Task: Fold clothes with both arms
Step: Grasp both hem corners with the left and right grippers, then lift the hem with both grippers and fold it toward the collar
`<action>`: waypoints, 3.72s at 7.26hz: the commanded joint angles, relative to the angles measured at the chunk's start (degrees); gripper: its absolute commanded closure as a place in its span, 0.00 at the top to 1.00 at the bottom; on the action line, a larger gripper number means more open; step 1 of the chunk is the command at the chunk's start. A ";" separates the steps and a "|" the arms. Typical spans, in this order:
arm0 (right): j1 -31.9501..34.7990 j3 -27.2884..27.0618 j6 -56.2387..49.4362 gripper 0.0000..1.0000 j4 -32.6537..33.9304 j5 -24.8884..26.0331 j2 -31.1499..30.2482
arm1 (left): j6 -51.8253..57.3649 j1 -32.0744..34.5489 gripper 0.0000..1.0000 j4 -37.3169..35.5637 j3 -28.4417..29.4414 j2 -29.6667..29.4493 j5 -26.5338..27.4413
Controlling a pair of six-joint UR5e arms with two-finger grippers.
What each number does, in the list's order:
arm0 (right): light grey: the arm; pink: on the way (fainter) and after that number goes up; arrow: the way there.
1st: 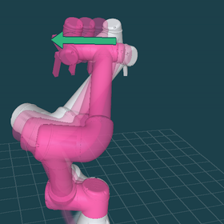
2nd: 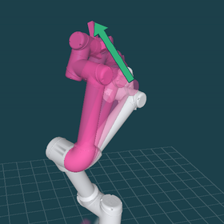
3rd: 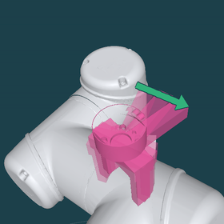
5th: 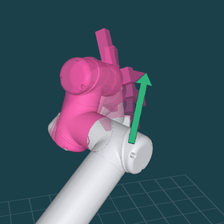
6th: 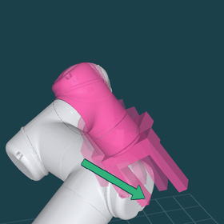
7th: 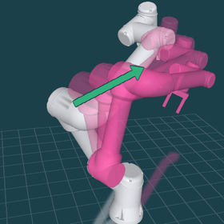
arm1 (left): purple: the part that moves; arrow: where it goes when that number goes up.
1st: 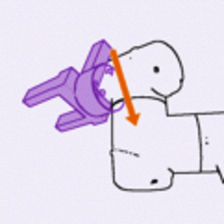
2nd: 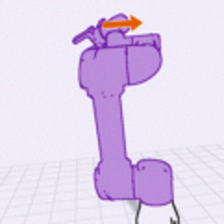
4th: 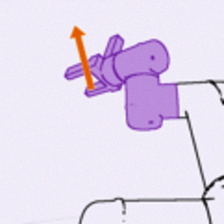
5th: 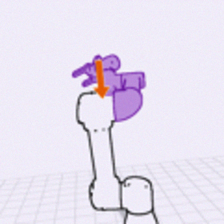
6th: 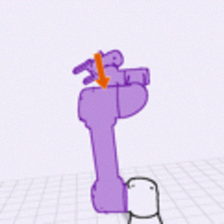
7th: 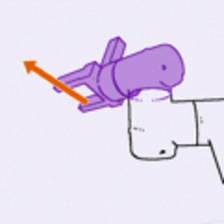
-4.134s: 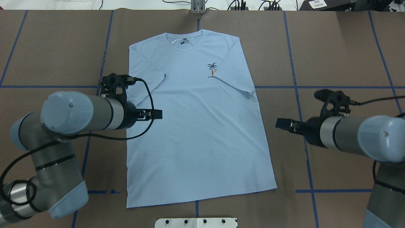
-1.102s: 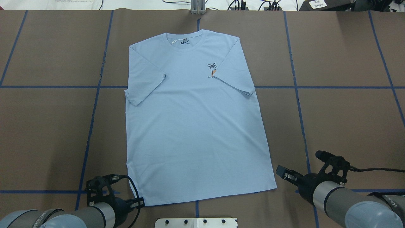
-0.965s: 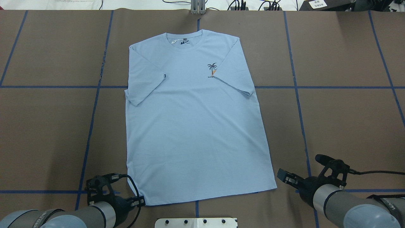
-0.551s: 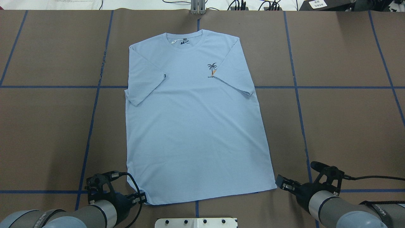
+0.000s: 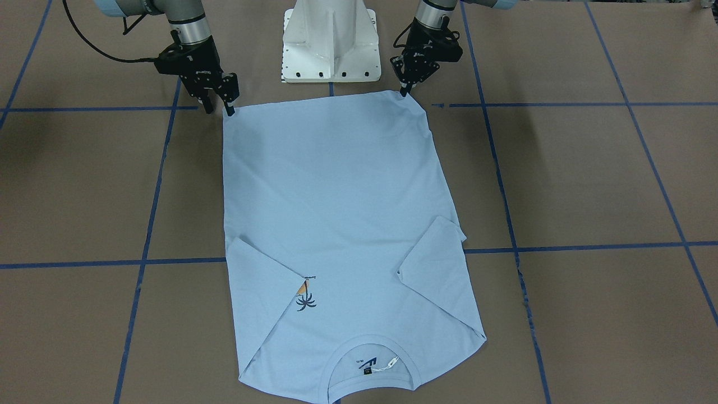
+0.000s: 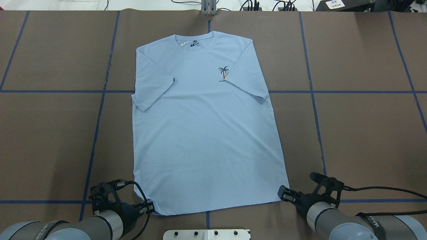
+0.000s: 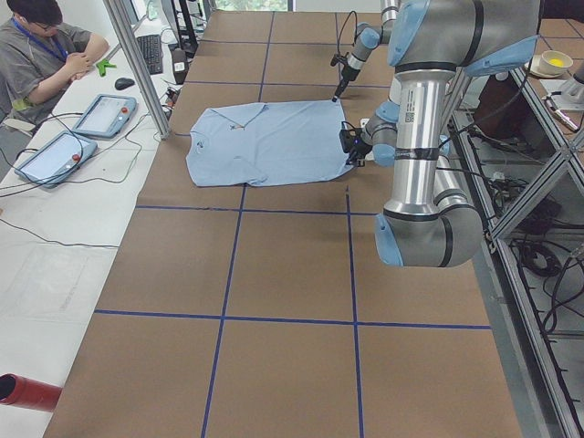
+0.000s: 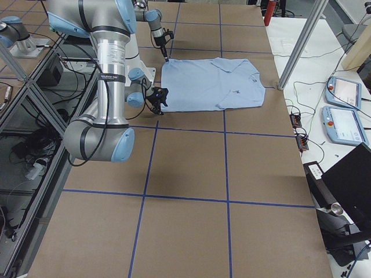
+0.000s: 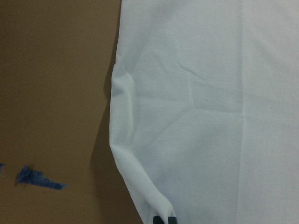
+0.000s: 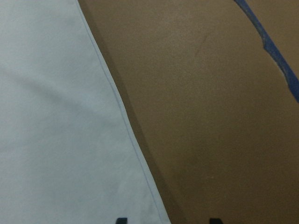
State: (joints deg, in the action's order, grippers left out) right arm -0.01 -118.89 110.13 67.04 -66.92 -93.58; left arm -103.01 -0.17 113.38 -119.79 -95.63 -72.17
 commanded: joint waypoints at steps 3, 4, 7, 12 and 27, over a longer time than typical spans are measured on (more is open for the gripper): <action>0.01 0.06 0.00 0.43 0.72 0.03 0.50 | 0.00 0.09 0.00 0.00 -0.01 0.01 0.01; -0.08 -0.02 0.08 0.38 0.72 0.12 0.59 | 0.00 0.09 0.00 0.00 -0.01 0.01 0.01; -0.86 0.06 0.08 0.39 0.72 0.12 0.77 | 0.00 0.09 0.00 0.00 -0.01 0.01 -0.08; -1.31 -0.55 -0.18 0.00 0.81 1.17 0.24 | 0.18 0.09 0.00 0.00 -0.18 0.01 -0.34; 46.58 5.18 -40.95 0.00 36.50 -33.98 35.88 | 41.39 43.75 0.00 -21.73 3.73 -23.18 -31.37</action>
State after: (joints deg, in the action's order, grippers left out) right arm 44.68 -121.45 70.93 104.30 -100.70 -62.29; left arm -64.06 40.74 90.09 -121.36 -117.07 -103.41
